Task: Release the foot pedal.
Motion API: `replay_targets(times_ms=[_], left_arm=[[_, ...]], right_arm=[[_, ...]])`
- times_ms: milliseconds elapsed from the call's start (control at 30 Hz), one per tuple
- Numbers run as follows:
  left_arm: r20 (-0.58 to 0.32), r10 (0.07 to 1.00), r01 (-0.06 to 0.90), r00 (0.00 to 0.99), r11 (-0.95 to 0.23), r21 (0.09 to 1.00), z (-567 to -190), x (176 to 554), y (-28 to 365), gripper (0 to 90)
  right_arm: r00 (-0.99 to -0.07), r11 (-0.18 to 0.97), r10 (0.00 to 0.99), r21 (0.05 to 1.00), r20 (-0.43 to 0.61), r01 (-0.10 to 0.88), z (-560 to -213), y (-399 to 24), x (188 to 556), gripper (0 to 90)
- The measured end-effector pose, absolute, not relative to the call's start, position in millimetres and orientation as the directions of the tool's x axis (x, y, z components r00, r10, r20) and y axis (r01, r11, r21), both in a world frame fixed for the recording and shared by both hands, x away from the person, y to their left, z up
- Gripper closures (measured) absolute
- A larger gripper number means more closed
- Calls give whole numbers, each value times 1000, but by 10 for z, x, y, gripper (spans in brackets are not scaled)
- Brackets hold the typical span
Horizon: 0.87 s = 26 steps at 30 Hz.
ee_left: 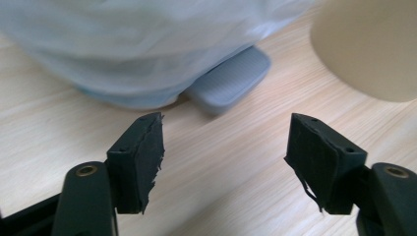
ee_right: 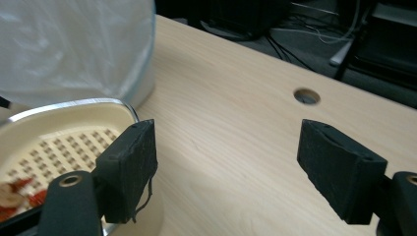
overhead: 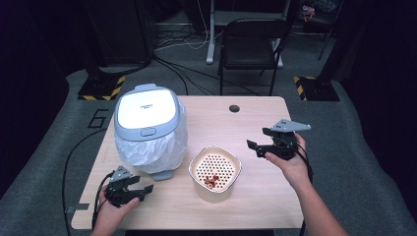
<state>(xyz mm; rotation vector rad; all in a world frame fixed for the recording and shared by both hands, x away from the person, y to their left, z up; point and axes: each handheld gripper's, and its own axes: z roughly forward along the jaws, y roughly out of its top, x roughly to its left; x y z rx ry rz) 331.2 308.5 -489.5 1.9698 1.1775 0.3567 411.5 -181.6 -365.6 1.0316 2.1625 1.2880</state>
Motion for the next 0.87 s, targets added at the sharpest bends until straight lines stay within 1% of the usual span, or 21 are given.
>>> replay_targets(times_ms=[100, 200, 367, 433, 500, 600, 700, 800, 833, 867], left_arm=[[-148, 848, 615, 509, -238, 752, -4915, 3307, 3167, 288], [-118, 861, 604, 495, -244, 758, -4944, 3330, 3236, 273], [-91, 891, 611, 444, -227, 759, -5011, 3379, 3347, 262], [-79, 900, 607, 428, -222, 763, -5039, 3410, 3398, 263], [-85, 906, 612, 416, -210, 762, -5061, 3434, 3437, 263], [-85, 913, 613, 400, -198, 765, -5084, 3468, 3475, 263], [-87, 920, 612, 383, -182, 770, -5106, 3486, 3495, 264], [-91, 924, 615, 371, -171, 770, -5120, 3525, 3542, 274], [-88, 934, 614, 347, -155, 774, -5130, 3546, 3573, 277], [-88, 934, 614, 347, -155, 774, -5130, 3546, 3573, 278]], right_arm=[[-606, 260, 794, 873, 50, 412, -3847, -1935, 4047, 225], [-562, 225, 824, 870, 71, 439, -4049, -2046, 3983, 225], [-505, 208, 859, 843, 85, 495, -4380, -2167, 3920, 223], [-490, 207, 868, 840, 79, 502, -4487, -2197, 3895, 223], [-479, 204, 874, 835, 79, 511, -4572, -2219, 3883, 221], [-477, 228, 878, 831, 50, 507, -4685, -2238, 3883, 220], [-458, 219, 887, 821, 57, 528, -4836, -2269, 3898, 220], [-425, 249, 905, 797, 11, 550, -4955, -2305, 3916, 221], [-404, 232, 915, 795, 18, 560, -4989, -2322, 3921, 221], [-385, 214, 922, 793, 28, 570, -5039, -2357, 3941, 223]])
